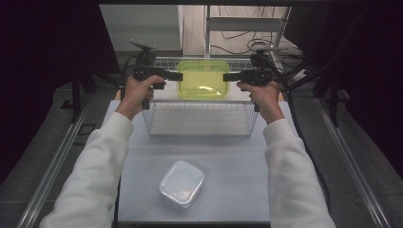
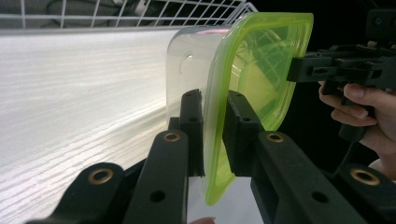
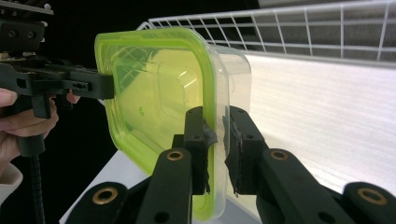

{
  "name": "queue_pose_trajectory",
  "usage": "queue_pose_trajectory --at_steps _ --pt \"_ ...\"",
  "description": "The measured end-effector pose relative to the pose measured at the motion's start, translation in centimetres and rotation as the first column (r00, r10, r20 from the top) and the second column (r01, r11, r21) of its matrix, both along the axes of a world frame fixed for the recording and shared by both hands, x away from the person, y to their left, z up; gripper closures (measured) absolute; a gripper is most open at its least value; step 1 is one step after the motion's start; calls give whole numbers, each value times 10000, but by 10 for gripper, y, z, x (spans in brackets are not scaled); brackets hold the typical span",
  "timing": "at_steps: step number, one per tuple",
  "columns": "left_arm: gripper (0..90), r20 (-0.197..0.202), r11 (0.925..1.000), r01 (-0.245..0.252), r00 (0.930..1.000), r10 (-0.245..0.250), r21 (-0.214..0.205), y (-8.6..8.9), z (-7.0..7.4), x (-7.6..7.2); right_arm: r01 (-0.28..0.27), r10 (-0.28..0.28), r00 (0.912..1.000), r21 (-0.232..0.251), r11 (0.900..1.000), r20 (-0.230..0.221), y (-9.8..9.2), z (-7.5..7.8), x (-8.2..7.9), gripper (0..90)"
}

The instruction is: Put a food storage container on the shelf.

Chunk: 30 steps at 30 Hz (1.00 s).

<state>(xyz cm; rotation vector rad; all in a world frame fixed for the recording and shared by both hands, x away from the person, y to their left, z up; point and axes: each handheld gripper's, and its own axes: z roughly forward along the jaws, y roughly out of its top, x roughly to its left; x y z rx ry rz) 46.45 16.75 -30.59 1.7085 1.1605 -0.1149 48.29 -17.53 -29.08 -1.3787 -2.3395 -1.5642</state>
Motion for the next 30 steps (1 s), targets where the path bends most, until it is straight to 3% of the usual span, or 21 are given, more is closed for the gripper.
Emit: queue_pose_trajectory --at_steps 2,4,7,14,20,26,30 --pt "791 -314 10000 -54 9995 53 -29 0 -6 7 51 -54 9992 -67 10000 -389 2 -4 7 786" --pt "791 -608 9993 -81 9981 59 -359 2 -10 13 178 -187 9972 -138 9997 -730 3 -7 13 786" --pt "789 -891 9982 -83 9960 30 -591 4 -12 21 320 -316 9944 21 9995 -1005 3 -8 21 786" --pt "785 -1915 9906 -732 9802 501 -1156 6 -19 40 890 -782 9826 576 9944 -1685 3 -15 36 765" --pt "765 -2497 9820 -1068 9661 655 -1555 7 -29 53 1461 -1204 9631 921 9850 -2408 3 -25 48 740" --pt "751 -2748 9775 -1096 9598 569 -1803 8 -32 59 1890 -1519 9483 1116 9756 -2787 4 -30 53 729" --pt "750 -2773 9771 -1126 9589 593 -1806 8 -32 58 1941 -1550 9455 1134 9744 -2864 4 -30 53 726"
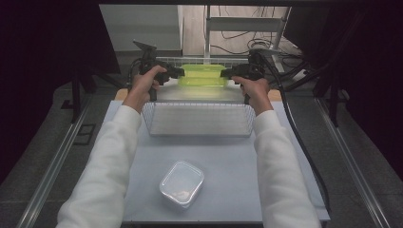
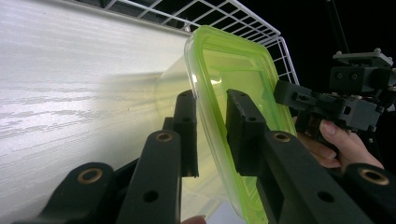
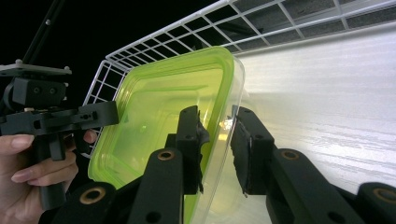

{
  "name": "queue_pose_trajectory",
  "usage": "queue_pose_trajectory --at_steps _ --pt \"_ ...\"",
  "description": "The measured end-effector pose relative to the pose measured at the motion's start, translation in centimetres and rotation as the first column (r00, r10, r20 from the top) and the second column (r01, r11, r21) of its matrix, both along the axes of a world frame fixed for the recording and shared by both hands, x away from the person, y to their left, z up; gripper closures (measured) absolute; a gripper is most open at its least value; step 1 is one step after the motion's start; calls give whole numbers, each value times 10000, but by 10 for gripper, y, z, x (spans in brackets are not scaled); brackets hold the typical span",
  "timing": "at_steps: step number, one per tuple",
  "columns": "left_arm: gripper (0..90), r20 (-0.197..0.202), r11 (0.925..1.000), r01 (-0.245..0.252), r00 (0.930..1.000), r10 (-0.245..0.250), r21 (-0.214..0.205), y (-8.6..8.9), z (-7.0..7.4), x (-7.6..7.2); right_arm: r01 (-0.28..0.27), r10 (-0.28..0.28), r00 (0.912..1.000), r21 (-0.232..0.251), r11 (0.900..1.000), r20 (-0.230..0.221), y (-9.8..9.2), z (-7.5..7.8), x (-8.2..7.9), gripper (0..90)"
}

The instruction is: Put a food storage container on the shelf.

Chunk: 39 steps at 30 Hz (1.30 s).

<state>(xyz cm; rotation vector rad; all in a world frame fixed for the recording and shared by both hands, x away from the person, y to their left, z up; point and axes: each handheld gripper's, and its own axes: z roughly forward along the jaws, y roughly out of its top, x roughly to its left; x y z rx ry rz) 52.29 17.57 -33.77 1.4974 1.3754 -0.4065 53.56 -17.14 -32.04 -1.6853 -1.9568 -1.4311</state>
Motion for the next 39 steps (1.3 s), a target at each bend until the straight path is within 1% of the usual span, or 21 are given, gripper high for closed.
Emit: queue_pose_trajectory --at_steps 3,5,6,8,10,14,16,19,20,21,22,24,25,27,28,30,32,34,36,37,39 --pt "726 183 9998 -102 9998 99 191 0 0 -1 120 -118 9997 -102 9999 191 1 0 -1 690" --pt "628 323 9987 -277 9991 263 431 -1 1 -2 220 -214 9993 -202 9996 320 2 0 -2 608" --pt "570 502 9983 -358 9982 335 450 -1 2 -3 357 -350 9987 -189 9992 365 2 1 -3 556" --pt "479 1092 9968 -578 9927 515 548 0 7 -7 545 -517 9958 -356 9979 752 1 4 -6 490" --pt "393 1500 9955 -730 9867 633 601 0 12 -11 626 -603 9936 -208 9978 958 0 7 -10 442" --pt "334 2418 9892 -794 9692 477 1234 -2 28 -24 883 -807 9851 -440 9951 1521 0 16 -21 377" --pt "313 2680 9871 -731 9629 326 1425 -2 32 -32 1039 -915 9773 -556 9930 1913 -2 22 -30 355" --pt "301 3079 9784 -758 9513 133 1921 -2 39 -50 852 -676 9707 -672 9941 2305 -7 32 -43 338" --pt "299 3260 9744 -713 9454 -21 2133 -1 42 -57 761 -521 9672 -877 9932 2486 -9 36 -48 335" --pt "298 3445 9742 -784 9388 7 2117 -1 45 -66 687 -387 9626 -1037 9922 2681 -12 40 -54 334" --pt "297 3618 9693 -714 9321 -192 2354 -2 48 -75 563 -202 9579 -1183 9914 2865 -15 43 -60 334" --pt "295 3996 9646 -593 9153 -502 2568 -2 53 -92 281 194 9493 -1461 9889 3137 -21 49 -73 332" --pt "295 4147 9600 -480 9070 -738 2758 -2 55 -102 122 411 9454 -1612 9868 3232 -25 51 -79 329" --pt "297 4273 9534 -287 8977 -1077 3005 -3 55 -118 -154 860 9376 -2068 9783 3370 -31 52 -92 326" --pt "298 4292 9501 -231 8954 -1188 3111 -3 53 -123 -310 1090 9327 -2246 9740 3439 -33 51 -99 322" --pt "298 4293 9383 -96 8908 -1490 3456 -5 48 -140 -534 1414 9272 -2514 9664 3468 -36 49 -111 314" --pt "300 4269 9356 64 8887 -1672 3531 -6 40 -153 -772 1752 9186 -2740 9586 3543 -40 45 -125 308" --pt "298 4136 9302 238 8913 -1858 3664 -6 27 -167 -844 1898 9129 -2877 9540 3615 -46 39 -138 305" --pt "295 3937 9258 354 8985 -1943 3763 -4 14 -180 -992 2097 9120 -3063 9467 3525 -52 30 -151 291" --pt "293 3915 9225 305 8997 -1930 3848 -3 7 -187 -1033 2161 9109 -3128 9442 3514 -55 25 -157 290" --pt "293 3893 9227 350 9000 -1962 3840 2 -6 -200 -1161 2284 9092 -3148 9420 3481 -63 12 -172 288"
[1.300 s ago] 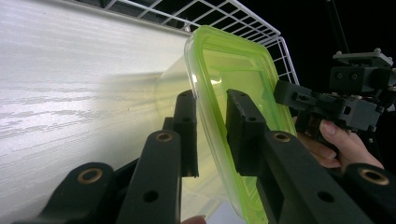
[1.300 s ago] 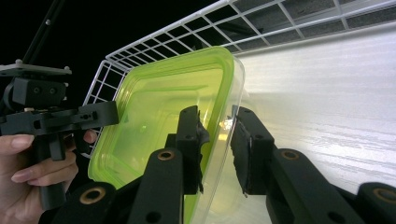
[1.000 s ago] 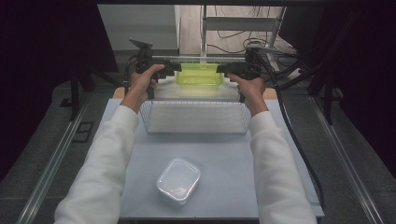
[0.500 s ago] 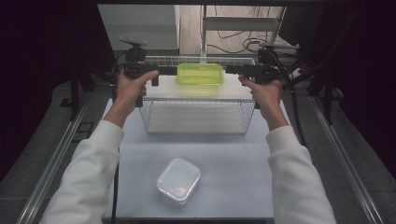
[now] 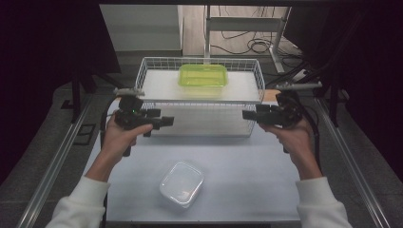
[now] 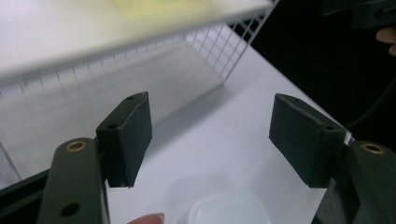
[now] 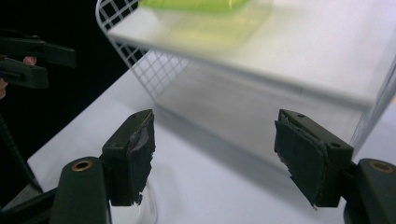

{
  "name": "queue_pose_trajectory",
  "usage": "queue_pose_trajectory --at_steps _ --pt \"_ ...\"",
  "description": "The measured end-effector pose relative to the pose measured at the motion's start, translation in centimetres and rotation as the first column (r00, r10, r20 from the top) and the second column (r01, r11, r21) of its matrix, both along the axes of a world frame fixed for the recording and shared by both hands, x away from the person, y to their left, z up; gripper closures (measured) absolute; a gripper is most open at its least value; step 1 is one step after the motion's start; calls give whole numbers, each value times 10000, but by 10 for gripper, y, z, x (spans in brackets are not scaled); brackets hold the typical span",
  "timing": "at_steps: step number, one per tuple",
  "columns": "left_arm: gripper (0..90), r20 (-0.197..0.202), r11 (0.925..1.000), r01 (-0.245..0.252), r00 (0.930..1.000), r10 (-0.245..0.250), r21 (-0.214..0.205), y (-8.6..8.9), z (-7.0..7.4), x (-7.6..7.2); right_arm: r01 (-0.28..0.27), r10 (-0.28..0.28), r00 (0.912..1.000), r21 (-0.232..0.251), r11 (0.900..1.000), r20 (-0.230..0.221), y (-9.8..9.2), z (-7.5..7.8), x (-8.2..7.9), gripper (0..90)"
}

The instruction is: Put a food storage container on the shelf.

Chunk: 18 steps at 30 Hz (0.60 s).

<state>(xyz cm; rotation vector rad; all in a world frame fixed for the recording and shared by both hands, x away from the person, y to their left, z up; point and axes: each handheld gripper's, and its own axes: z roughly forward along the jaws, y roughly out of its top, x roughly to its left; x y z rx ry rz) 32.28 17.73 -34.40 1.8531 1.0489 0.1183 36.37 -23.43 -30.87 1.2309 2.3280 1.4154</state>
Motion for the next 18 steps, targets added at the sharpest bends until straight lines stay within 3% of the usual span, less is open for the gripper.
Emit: queue_pose_trajectory --at_steps 2,9,11,13,18 --pt "293 14 10000 -60 10000 60 -76 4 -14 -11 -135 134 9998 -33 9999 -109 -6 -13 -11 285" --pt "300 -295 9982 -276 9991 293 537 7 -64 -35 -280 269 9992 -381 9989 -306 -19 -55 -42 282" --pt "302 -303 9960 -180 9993 208 875 7 -72 -43 -355 337 9986 -446 9984 -414 -22 -65 -51 283" --pt "302 -450 9971 -10 9990 45 764 9 -81 -51 -483 452 9974 -550 9973 -568 -23 -77 -58 283" --pt "299 -656 9942 231 9977 -163 1047 8 -98 -62 -690 601 9934 -890 9936 -982 -22 -106 -71 283"
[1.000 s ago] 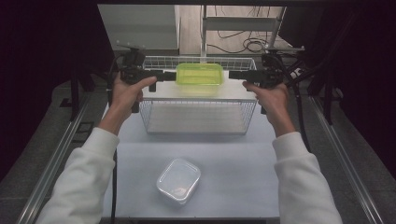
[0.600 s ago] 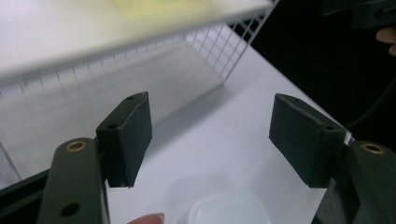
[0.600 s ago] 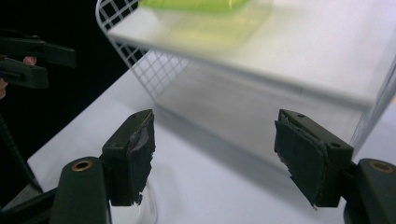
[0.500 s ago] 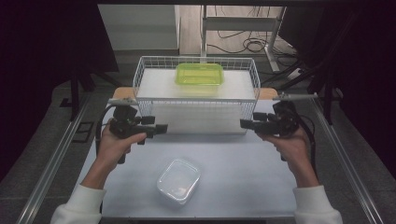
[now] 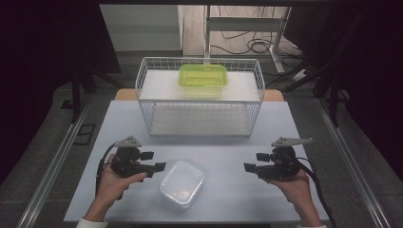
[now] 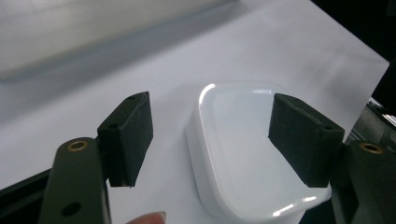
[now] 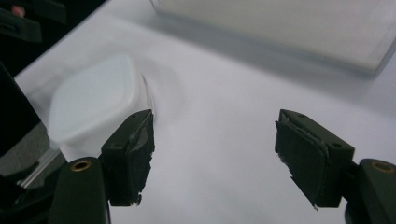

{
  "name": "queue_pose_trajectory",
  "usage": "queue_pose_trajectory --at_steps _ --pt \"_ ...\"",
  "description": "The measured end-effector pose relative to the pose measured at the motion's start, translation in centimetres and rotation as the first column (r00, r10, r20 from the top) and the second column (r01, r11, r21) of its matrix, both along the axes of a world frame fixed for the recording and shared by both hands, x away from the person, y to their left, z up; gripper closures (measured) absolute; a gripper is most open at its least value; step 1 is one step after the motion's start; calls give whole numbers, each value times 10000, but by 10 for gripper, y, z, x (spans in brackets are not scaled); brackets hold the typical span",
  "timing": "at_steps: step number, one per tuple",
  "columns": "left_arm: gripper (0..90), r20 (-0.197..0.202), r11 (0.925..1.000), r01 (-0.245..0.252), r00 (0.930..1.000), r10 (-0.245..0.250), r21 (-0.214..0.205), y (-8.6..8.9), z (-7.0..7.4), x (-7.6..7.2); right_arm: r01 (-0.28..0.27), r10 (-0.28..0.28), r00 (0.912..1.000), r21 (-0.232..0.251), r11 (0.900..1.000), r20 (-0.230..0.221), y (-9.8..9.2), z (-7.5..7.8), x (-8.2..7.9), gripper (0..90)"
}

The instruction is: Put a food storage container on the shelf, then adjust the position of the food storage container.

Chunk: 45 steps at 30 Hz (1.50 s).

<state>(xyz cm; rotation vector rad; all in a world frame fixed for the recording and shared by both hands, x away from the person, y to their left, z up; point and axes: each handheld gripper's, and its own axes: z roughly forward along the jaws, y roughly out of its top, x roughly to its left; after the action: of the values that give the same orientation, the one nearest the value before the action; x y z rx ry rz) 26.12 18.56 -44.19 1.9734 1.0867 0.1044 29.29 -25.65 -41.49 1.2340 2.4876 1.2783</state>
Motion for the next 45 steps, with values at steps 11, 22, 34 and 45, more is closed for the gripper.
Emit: queue_pose_trajectory --at_steps 11,22,34,45 --pt "295 83 9996 -253 9996 251 159 15 -7 -5 -61 59 9998 -93 9999 -182 -1 -16 -3 283" --pt "279 123 9994 -144 9998 140 325 12 -8 -5 221 -220 9997 26 9998 -126 -7 -20 -3 283" --pt "303 85 9992 -5 10000 2 406 6 -6 -9 249 -252 9994 -100 9996 -252 -7 -24 -2 283" --pt "340 -206 9984 469 9987 -463 327 -5 -7 -13 243 -250 9990 -199 9995 -364 -5 -30 -1 285"
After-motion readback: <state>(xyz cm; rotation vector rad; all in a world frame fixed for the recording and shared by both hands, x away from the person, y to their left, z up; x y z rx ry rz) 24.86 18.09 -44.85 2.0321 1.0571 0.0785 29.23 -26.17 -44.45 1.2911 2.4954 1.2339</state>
